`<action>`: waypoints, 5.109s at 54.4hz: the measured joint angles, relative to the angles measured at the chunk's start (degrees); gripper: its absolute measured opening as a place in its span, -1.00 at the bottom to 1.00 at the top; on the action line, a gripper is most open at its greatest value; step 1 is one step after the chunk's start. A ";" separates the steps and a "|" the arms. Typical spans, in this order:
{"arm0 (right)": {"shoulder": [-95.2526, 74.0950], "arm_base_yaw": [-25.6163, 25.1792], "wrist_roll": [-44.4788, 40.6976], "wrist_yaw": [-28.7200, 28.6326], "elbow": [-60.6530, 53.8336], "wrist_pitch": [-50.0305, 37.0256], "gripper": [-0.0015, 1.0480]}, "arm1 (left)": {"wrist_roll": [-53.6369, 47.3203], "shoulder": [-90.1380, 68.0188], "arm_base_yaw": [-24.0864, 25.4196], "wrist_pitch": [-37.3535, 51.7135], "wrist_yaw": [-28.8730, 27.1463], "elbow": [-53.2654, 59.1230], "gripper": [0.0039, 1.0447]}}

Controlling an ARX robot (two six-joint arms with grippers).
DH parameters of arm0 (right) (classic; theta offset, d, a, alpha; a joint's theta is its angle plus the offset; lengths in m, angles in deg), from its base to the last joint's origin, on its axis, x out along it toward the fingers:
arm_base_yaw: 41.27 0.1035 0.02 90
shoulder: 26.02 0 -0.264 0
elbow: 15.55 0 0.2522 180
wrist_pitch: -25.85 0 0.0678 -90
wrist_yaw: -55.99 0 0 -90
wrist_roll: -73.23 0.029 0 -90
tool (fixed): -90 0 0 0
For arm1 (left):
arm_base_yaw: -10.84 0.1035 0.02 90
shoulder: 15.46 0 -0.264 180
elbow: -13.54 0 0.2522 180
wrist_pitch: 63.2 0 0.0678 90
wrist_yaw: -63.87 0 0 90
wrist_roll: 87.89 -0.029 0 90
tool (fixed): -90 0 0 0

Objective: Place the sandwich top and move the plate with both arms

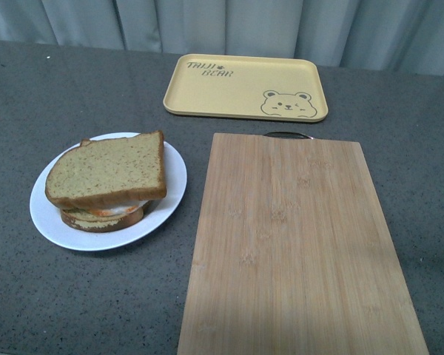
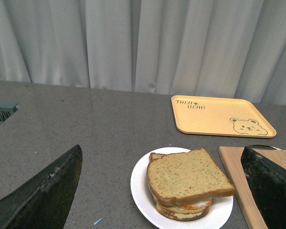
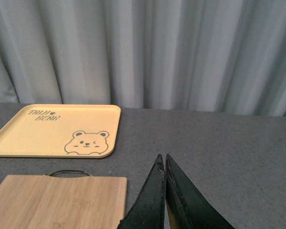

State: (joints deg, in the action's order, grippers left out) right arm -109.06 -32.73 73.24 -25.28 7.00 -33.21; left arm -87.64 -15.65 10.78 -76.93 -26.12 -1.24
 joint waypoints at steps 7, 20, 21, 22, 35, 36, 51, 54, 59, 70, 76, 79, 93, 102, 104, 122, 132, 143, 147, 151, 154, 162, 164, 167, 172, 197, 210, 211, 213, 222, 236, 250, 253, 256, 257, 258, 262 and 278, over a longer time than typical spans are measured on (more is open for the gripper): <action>6.62 -1.49 0.00 -1.75 -2.75 3.82 -0.98 | 0.00 0.00 0.00 0.00 0.00 0.00 0.88; 23.50 -3.74 0.00 -4.20 -4.90 18.32 -0.98 | 0.00 0.00 0.00 0.00 -0.02 0.00 0.88; 24.72 -4.42 0.00 -5.07 -5.11 19.12 -0.98 | 0.00 0.00 0.00 0.00 0.00 0.00 0.88; 25.29 -4.90 0.00 -5.84 -5.25 19.54 -0.98 | 0.00 0.00 0.00 0.00 0.00 0.00 0.88; 38.14 -8.37 0.00 -8.79 -7.80 29.88 -0.98 | 0.00 0.00 0.00 0.00 -0.02 0.00 0.88; 38.60 -8.39 0.00 -8.79 -7.85 30.27 -0.98 | 0.00 0.00 0.00 0.00 -0.02 0.00 0.88; 50.53 -8.39 0.00 -8.76 -8.55 40.87 -0.98 | 0.00 0.00 0.00 0.00 -0.02 0.00 0.88; 52.30 -8.39 0.00 -8.79 -8.55 42.53 -0.98 | 0.00 0.00 0.00 0.00 0.00 0.00 0.88; 57.02 -8.39 0.00 -8.79 -8.57 46.90 -0.98 | 0.00 0.00 0.00 0.00 0.00 0.00 0.88; 62.47 -8.39 0.00 -8.79 -8.57 52.11 -0.98 | 0.00 0.00 0.00 0.00 0.00 0.00 0.88; 64.74 -8.39 0.00 -8.79 -8.57 54.31 -0.98 | 0.00 0.00 0.00 0.00 -0.02 0.00 0.88; 66.03 -8.39 0.00 -8.81 -8.57 55.63 -0.98 | 0.00 0.00 0.00 0.00 -0.02 0.00 0.88; 70.53 -8.39 0.00 -8.81 -8.57 60.06 -0.98 | 0.00 0.00 0.00 0.00 -0.02 0.00 0.88; 72.63 -8.39 0.00 -8.83 -8.57 62.16 -0.98 | 0.00 0.00 0.00 0.00 -0.02 0.00 0.88; 73.02 -8.39 0.00 -8.83 -8.57 62.53 -0.98 | 0.00 0.00 0.00 0.00 -0.02 0.00 0.88; 82.77 -8.39 -0.07 -8.90 -8.55 72.70 -0.69 | 0.00 0.00 0.00 0.00 0.00 0.00 0.88; 82.79 -8.39 -0.07 -8.90 -8.55 72.70 -0.12 | 0.00 0.00 0.00 0.00 0.00 0.00 0.88; 82.79 -8.39 -0.07 -8.87 -8.55 72.72 0.59 | 5.62 -7.23 -0.52 -9.42 -6.16 -4.02 0.88; 82.79 -8.39 -0.07 -8.92 -8.55 72.72 0.82 | 9.70 -16.33 0.81 -8.81 -5.05 -6.08 0.88; 82.79 -8.39 -0.07 -8.90 -8.55 72.72 0.82 | 13.14 -25.03 2.40 -4.42 -1.97 -8.02 0.88; 82.79 -8.39 -0.07 -8.90 -8.55 72.72 0.81 | 15.04 -31.61 3.67 -1.11 -0.02 -9.75 0.88; 82.79 -8.39 -0.04 -8.87 -8.55 72.72 0.82 | 21.53 -49.20 5.60 5.27 4.59 -13.62 0.88; 82.79 -8.39 -0.04 -8.87 -8.55 72.72 0.82 | 23.93 -54.69 5.97 6.93 6.25 -14.45 0.88; 82.79 -8.39 -0.07 -8.87 -8.55 72.72 0.82 | 26.99 -61.09 6.38 9.07 7.56 -15.13 0.88; 82.79 -8.39 -0.04 -8.90 -8.55 72.72 0.82 | 32.65 -70.62 7.87 14.43 8.92 -15.69 0.88; 82.79 -8.39 -0.04 -8.87 -8.55 72.72 0.82 | 43.80 -100.37 8.85 23.89 13.84 -24.00 0.88; 82.79 -8.39 -0.04 -8.87 -8.55 72.72 0.82 | 43.47 -105.63 8.90 22.93 14.60 -27.04 0.88; 82.79 -8.39 -0.04 -8.87 -8.55 72.72 0.82 | 43.45 -106.07 8.81 22.69 14.64 -27.58 0.88; 82.79 -8.39 -0.04 -8.87 -8.55 72.72 0.82 | 43.28 -106.75 8.63 22.43 14.67 -28.33 0.88; 82.79 -8.39 -0.04 -8.87 -8.55 72.72 0.82 | 42.60 -109.44 8.07 17.77 15.30 -32.30 0.38; 82.79 -8.39 -0.07 -8.87 -8.55 72.72 0.82 | 43.10 -113.48 7.19 16.46 16.94 -37.92 -0.38; 82.79 -8.39 -0.07 -8.90 -8.55 72.72 0.82 | 45.05 -115.30 6.43 19.26 22.53 -40.41 -0.91; 82.79 -8.39 -0.07 -8.87 -8.55 72.72 0.82 | 45.07 -115.30 6.43 19.65 23.04 -40.65 -0.91; 82.79 -8.39 -0.04 -8.87 -8.55 72.72 0.82 | 45.31 -115.40 6.62 21.09 23.96 -40.15 -0.91; 82.79 -8.39 -0.04 -8.87 -8.55 72.72 0.82 | 45.44 -115.40 6.73 21.81 24.33 -39.80 -0.91; 82.79 -8.39 -0.04 -8.87 -8.55 72.72 0.82 | 45.48 -115.40 6.82 22.32 24.65 -39.45 -0.91; 82.79 -8.39 -0.04 -8.87 -8.55 72.72 0.82 | 46.16 -115.32 7.21 24.81 26.08 -38.29 -0.92; 82.79 -8.39 -0.04 -8.87 -8.55 72.72 0.82 | 51.52 -114.95 9.14 42.86 33.31 -30.18 -0.93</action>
State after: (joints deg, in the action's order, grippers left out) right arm -26.27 -41.13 73.20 -34.15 -1.54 39.51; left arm -36.12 -130.59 19.92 -34.07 7.19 -31.42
